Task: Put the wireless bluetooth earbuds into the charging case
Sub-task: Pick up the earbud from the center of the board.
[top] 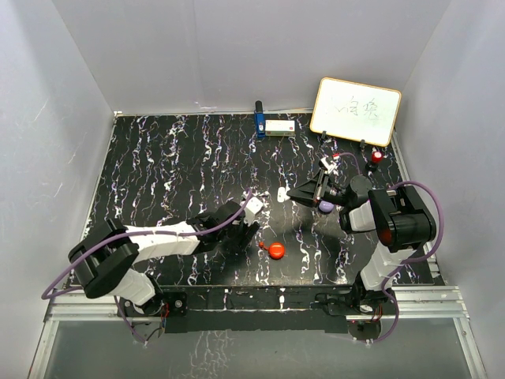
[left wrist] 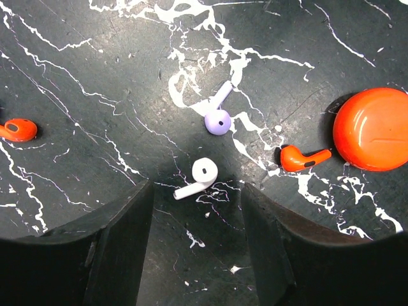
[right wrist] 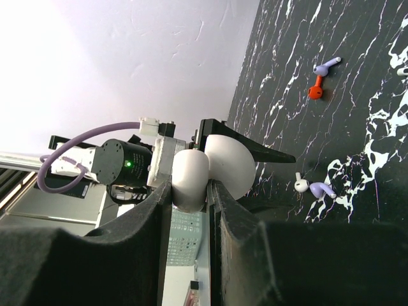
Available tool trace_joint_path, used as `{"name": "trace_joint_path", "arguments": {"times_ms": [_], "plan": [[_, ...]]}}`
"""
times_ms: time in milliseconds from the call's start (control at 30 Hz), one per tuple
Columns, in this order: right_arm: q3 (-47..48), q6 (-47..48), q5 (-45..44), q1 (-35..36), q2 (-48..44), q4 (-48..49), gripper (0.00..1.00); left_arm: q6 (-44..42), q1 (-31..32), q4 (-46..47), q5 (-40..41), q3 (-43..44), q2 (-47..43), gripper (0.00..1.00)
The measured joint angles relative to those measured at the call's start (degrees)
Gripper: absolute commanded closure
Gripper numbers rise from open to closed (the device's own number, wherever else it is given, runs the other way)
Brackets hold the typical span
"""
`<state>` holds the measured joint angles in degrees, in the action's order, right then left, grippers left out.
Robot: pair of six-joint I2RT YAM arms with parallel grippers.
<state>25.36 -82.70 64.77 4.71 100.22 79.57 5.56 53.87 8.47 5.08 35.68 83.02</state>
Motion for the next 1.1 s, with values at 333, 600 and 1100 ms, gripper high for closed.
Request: {"name": "trace_joint_path", "arguments": {"times_ms": [333, 600, 1100], "plan": [[-0.1, -0.9, 0.1, -0.4, 0.0, 1.6, 1.00, -0.5, 0.0, 0.1, -0.1, 0.8, 2.1, 0.52], [-0.4, -1.7, 0.2, -0.5, 0.0, 2.8, 1.00, -0.5, 0.0, 0.4, -0.2, 0.8, 2.7, 0.51], [-0.8, -3.0, 0.3, -1.1, 0.0, 3.3, 1.00, 0.2, 0.0, 4.7, 5.7, 3.4, -1.6, 0.33]]}}
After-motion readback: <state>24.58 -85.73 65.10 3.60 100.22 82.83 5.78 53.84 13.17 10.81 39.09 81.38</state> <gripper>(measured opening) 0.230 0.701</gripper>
